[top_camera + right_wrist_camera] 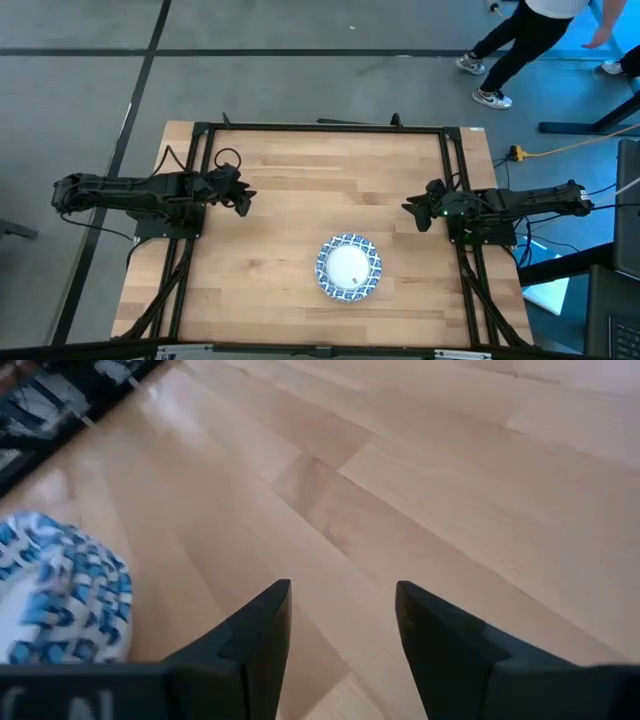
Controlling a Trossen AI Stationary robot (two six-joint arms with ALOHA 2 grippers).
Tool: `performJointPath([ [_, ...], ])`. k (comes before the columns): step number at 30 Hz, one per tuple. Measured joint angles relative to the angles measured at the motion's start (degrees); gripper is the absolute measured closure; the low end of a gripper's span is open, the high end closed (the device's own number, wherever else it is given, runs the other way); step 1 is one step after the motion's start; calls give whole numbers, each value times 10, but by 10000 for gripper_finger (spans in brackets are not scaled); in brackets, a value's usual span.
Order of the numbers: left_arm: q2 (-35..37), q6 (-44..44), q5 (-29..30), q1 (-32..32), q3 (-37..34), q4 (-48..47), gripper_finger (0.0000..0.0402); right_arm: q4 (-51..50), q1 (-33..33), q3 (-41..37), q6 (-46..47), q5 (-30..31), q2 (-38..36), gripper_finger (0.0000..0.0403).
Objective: Nest bowls inside each other
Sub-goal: Return to Home Position
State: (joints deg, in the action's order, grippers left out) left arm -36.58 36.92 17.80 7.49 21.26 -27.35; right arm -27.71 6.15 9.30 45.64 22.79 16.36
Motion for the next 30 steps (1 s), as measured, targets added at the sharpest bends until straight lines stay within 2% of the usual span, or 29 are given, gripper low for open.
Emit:
performJointPath([
  [9,0,0,23,0,0,-1,225,-32,0,1,6,1,4,221],
  [16,0,-15,77,0,0,0,225,-33,0,1,-12,30,4,221],
  [27,0,10,147,0,-3,-3,225,-33,0,1,-11,31,4,221],
  [30,0,-22,149,0,-23,33,225,-33,0,1,-8,31,4,221],
])
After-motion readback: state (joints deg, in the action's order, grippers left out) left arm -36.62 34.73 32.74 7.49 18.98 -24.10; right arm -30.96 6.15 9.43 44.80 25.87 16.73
